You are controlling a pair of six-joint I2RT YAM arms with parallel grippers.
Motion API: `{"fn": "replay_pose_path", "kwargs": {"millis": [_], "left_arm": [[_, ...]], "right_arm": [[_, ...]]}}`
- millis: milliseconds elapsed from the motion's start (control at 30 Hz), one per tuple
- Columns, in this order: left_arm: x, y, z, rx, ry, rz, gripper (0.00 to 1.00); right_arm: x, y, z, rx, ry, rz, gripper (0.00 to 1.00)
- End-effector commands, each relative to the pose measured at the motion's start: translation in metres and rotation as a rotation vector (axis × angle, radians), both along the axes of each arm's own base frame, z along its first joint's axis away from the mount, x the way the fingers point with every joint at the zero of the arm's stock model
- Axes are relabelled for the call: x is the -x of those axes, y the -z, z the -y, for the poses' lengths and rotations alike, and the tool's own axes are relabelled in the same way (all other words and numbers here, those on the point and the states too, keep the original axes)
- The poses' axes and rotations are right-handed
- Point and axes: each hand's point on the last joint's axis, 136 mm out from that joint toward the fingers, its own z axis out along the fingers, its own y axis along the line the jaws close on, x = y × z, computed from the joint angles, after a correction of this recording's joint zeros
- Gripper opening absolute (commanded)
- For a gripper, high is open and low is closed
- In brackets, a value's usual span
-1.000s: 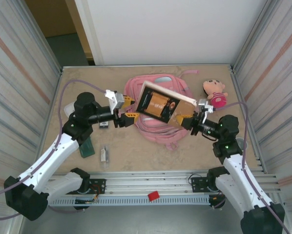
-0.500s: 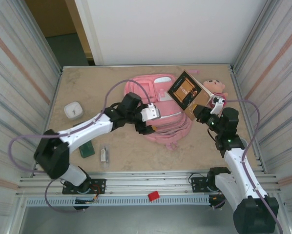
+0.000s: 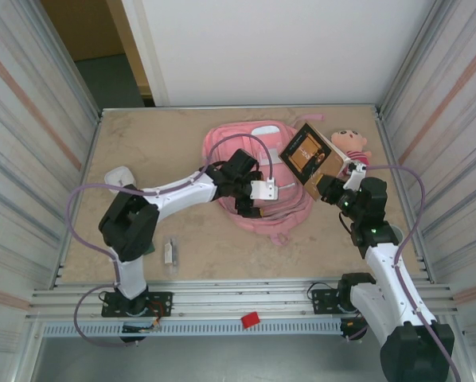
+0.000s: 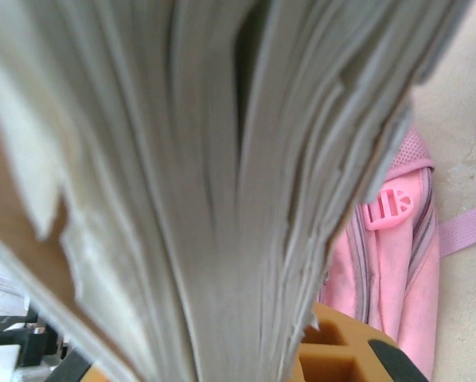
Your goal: Pack the student bag
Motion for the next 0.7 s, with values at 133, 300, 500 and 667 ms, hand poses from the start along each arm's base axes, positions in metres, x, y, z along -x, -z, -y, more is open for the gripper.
{"fn": "replay_pose_path", "kwargs": {"millis": [133,300,500,667], "left_arm": [[-0.016,0.022,0.004,-0.077,-0.010,0.043,0.91],[-0.030,0.041,0.000,-0.121,-0.076,0.059,0.84],[-0.021,0.019,-0.004,-0.047,-0.146,0.020,0.09],[-0.010,-0.016,-0.010,0.088,-0.336,-0.067,0.00]], "right_arm": [[0.000,-0.020,0.009,0.035,0.037,0.088,0.00],[0.002,-0.015,0.013,0.040,0.059,0.061,0.00],[0.003,0.000,0.029,0.075,0.142,-0.004,0.00],[0.002,0.008,0.047,0.059,0.242,-0.054,0.00]]}}
